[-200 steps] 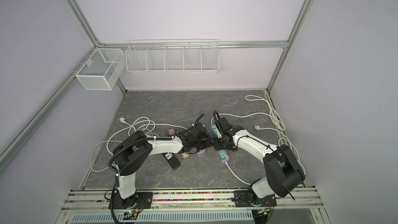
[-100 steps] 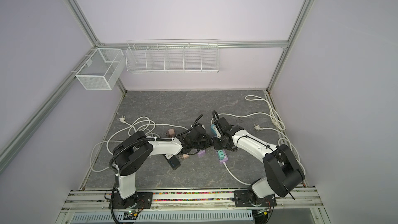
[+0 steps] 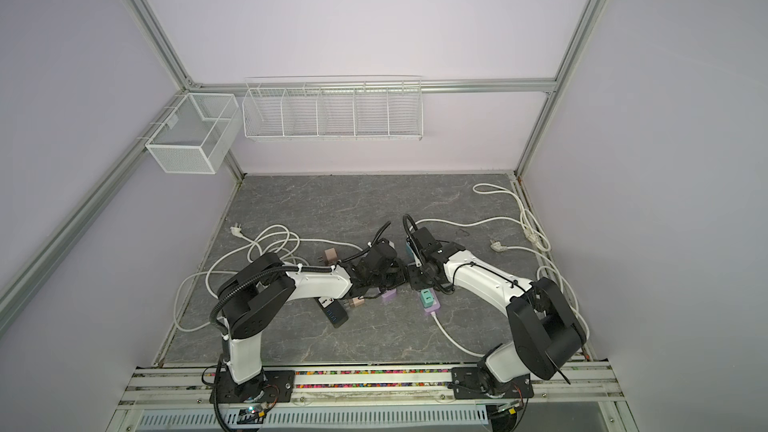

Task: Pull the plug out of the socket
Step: 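Pull the teal adapter up out of the purple strip with the right gripper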

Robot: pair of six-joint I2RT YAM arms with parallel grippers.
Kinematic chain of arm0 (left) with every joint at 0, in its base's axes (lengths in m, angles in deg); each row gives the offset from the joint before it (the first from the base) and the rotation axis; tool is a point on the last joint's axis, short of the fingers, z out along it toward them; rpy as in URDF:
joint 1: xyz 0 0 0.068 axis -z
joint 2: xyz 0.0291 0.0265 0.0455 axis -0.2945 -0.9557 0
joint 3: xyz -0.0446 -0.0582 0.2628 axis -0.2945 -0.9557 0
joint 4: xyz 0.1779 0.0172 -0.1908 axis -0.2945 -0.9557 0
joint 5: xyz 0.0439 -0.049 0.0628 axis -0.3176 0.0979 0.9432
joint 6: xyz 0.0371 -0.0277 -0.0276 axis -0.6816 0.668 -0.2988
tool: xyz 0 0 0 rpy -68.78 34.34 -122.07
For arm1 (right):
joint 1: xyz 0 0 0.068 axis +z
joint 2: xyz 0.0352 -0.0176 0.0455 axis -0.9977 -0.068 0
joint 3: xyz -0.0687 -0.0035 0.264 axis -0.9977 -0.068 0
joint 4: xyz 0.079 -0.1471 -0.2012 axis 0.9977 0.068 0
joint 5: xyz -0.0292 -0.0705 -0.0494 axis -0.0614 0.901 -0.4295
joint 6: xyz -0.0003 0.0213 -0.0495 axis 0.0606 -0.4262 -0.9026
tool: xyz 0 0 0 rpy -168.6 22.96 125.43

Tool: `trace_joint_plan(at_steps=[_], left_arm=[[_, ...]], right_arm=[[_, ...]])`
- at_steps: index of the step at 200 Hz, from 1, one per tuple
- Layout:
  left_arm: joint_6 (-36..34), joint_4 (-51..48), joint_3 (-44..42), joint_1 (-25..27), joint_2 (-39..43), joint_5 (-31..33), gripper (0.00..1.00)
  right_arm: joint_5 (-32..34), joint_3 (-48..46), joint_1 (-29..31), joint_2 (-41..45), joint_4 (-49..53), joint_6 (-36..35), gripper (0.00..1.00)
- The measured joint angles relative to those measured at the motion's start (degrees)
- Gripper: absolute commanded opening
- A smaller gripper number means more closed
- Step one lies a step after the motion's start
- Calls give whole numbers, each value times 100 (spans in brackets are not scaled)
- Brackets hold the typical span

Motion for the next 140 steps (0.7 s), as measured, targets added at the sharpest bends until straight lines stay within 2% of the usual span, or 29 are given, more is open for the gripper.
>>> trace_joint_plan(at_steps=[68,140], left_arm=[[0,-44,0,0,-2,-24,36],[-83,-35,50,0,-96,-175,30]], right_arm=[[-2,44,0,-46,39,4,23],[26,61,0,-83,76,-42,21]])
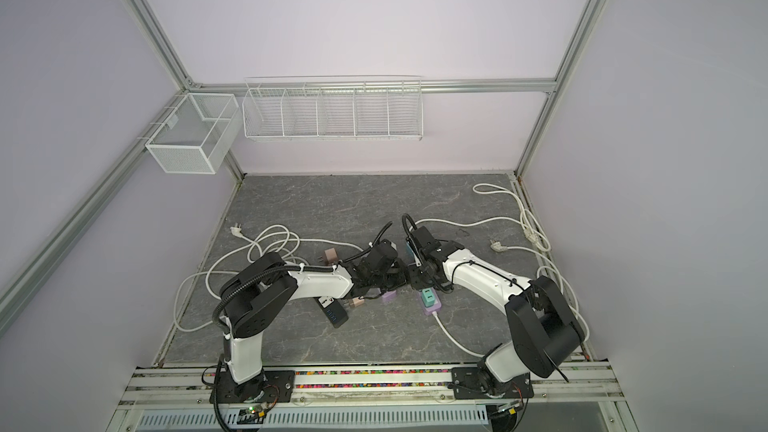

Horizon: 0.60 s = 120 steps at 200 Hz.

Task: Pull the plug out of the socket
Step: 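Pull the teal adapter up out of the purple strip with the right gripper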

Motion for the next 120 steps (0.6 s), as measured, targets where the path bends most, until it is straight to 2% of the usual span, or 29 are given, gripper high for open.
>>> trace_joint_plan(at_steps=[120], left_arm=[[-168,17,-4,0,-2,-17,28]], right_arm=[[9,0,0,-13,0,-85,21]])
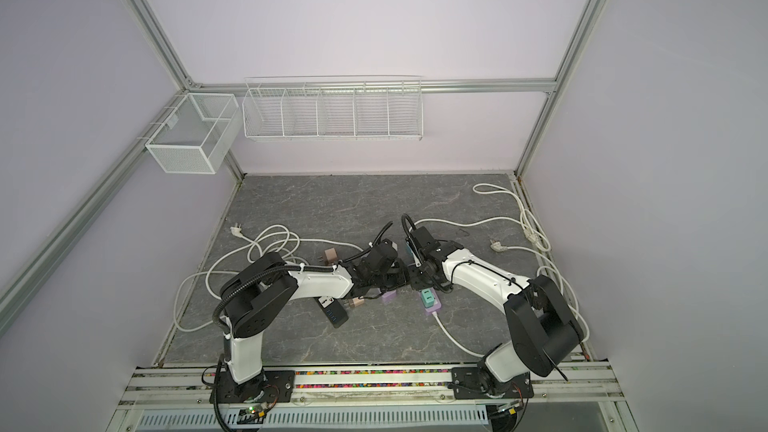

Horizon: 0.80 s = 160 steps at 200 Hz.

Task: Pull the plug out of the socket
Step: 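Pull the teal adapter up out of the purple strip with the right gripper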

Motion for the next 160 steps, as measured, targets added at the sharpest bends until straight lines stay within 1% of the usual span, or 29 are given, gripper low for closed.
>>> trace_joint_plan(at_steps=[39,95,123,160], left_arm=[[-4,-7,0,0,7,2,28],[-24,-7,-4,0,13,2,27],[-46,-118,35,4,39,20,28],[-146,-407,203,4,46,46,28]], right_arm=[[85,0,-26,114,59,-39,21],[149,15,-221,811,57,-35,20],[35,15,-407,1003,59,-15,20],[-271,-2,-732,1239,61,24,21]])
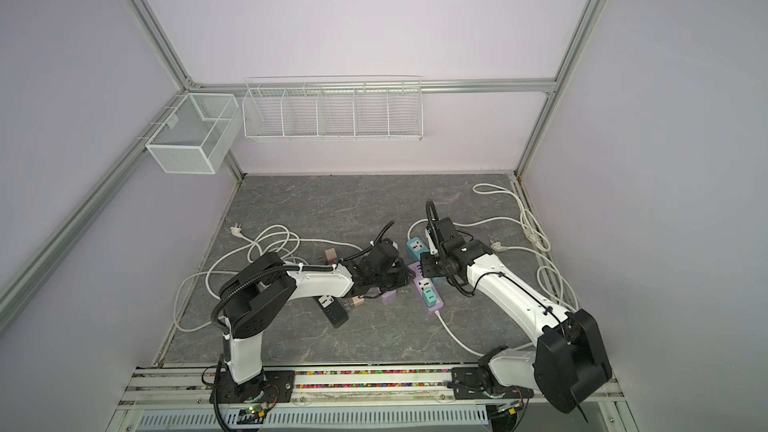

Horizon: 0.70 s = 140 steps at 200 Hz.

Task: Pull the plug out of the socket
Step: 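Pull the teal adapter up out of the purple strip with the right gripper, then set the teal adapter down beside the purple strip and open the right gripper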

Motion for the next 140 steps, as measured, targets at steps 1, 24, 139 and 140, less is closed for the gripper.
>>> trace_joint_plan(at_steps=[1,24,139,140], left_arm=[[-4,-9,4,0,0,0,28],[-44,-216,92,0,20,22,28],[20,-505,-310,122,813,103,30],[24,-501,-321,129,815,105,30]], right_arm=[[-17,-4,-17,15,0,4,21],[-267,-103,-295,262,0,68,21],[-1751,-1921,-2168,1464,-393,820,18],[-1757,-1932,-2175,1469,-398,824,18]])
